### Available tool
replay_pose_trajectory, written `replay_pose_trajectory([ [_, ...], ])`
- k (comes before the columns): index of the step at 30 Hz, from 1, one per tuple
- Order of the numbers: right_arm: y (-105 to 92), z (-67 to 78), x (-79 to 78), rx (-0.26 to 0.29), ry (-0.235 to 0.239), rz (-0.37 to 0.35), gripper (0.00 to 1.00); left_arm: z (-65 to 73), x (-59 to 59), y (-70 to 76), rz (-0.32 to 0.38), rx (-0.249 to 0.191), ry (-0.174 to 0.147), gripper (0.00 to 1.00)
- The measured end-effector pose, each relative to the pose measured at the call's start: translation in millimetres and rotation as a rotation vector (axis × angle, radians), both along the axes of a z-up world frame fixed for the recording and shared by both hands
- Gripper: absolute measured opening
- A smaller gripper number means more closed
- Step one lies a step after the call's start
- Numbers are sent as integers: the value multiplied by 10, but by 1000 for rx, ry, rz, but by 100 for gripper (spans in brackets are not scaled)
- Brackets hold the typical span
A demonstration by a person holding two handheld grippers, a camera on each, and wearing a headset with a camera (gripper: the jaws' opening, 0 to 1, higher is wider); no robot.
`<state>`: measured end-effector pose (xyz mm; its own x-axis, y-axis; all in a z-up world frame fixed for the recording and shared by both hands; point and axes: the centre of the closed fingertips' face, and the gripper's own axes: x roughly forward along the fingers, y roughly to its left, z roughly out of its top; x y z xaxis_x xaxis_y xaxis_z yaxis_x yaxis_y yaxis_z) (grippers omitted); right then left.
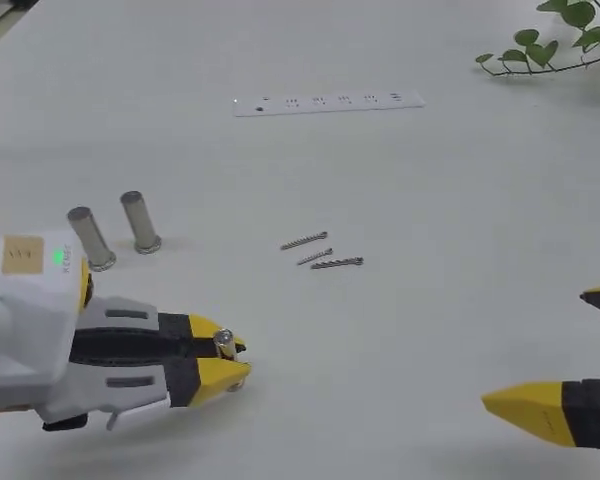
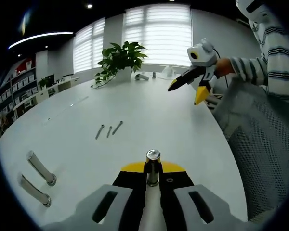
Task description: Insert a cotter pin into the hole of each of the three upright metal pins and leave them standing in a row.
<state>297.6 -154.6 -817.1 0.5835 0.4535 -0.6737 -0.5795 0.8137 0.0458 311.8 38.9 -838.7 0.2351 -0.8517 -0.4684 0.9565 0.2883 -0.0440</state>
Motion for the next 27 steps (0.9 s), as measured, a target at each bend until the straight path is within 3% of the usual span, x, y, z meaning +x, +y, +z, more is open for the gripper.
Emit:
replay_pose_trajectory([
  [5, -3, 17, 21, -6, -3, 10, 87, 3, -19, 4, 18, -17, 8, 8],
  [8, -2, 29, 35, -8, -7, 15, 87, 14, -23, 14, 45, -37, 38, 8],
  [11, 10, 36, 49, -2, -9, 20, 87, -1, -37, 35, 51, -23, 43, 11],
  [17, 44, 75, 75, -2, -20, 42, 87, 23, -77, 80, 74, -26, 55, 35],
  [21, 54, 112, 91, -14, -30, 68, 87, 71, -104, 155, 107, -36, 66, 41],
  [23, 53, 111, 96, -27, -29, 88, 87, 110, -129, 178, 124, -65, 89, 48],
  [27, 52, 68, 120, -54, -18, 134, 87, 167, -173, 270, 166, -70, 88, 61],
])
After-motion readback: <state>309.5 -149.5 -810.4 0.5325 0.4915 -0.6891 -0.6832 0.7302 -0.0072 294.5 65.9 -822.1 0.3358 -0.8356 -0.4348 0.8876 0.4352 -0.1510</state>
